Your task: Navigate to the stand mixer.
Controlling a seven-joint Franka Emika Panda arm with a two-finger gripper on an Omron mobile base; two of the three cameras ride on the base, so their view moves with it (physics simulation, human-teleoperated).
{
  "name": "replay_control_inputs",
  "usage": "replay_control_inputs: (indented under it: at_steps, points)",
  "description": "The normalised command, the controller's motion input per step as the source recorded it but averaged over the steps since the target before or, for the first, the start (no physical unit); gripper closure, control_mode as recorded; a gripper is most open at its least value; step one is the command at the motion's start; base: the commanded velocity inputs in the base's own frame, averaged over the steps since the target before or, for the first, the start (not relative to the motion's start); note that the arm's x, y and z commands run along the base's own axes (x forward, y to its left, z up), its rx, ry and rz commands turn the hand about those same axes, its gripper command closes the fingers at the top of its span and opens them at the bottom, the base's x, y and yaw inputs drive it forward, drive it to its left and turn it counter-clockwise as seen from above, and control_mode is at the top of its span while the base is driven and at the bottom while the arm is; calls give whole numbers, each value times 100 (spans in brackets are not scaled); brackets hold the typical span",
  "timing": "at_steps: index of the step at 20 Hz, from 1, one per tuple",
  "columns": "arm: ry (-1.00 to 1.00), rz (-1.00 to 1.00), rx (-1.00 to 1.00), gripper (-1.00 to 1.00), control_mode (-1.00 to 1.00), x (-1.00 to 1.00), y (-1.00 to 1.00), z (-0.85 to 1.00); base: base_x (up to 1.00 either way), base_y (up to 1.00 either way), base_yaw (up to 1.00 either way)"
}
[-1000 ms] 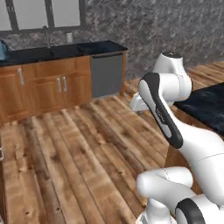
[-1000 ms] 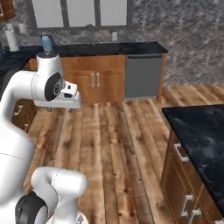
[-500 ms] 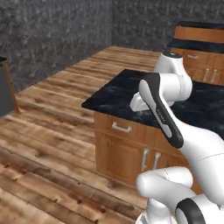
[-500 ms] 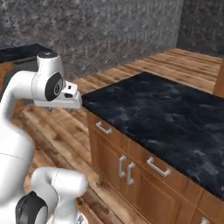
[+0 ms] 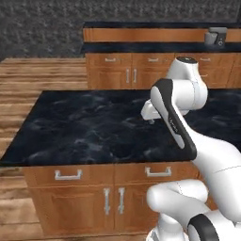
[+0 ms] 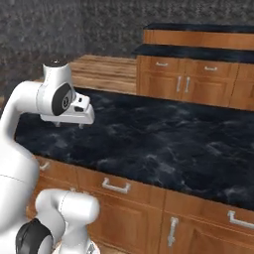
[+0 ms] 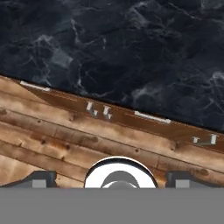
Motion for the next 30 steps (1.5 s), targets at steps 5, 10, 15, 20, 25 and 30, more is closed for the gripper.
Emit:
replay_control_inputs:
  at_steps: [5,10,15,20,25,30]
  points:
    - [0,0,0,-100,100,0,0,0,61,0,-65]
    - [0,0,0,-100,100,0,0,0,55,10,-32]
    - [0,0,0,-100,100,0,0,0,-34,-44,-1]
    - [0,0,0,-100,100,0,0,0,-100,-100,0]
    - [0,0,0,-100,100,0,0,0,-98,-100,0]
    - [0,0,0,-100,100,0,0,0,-57,-100,0]
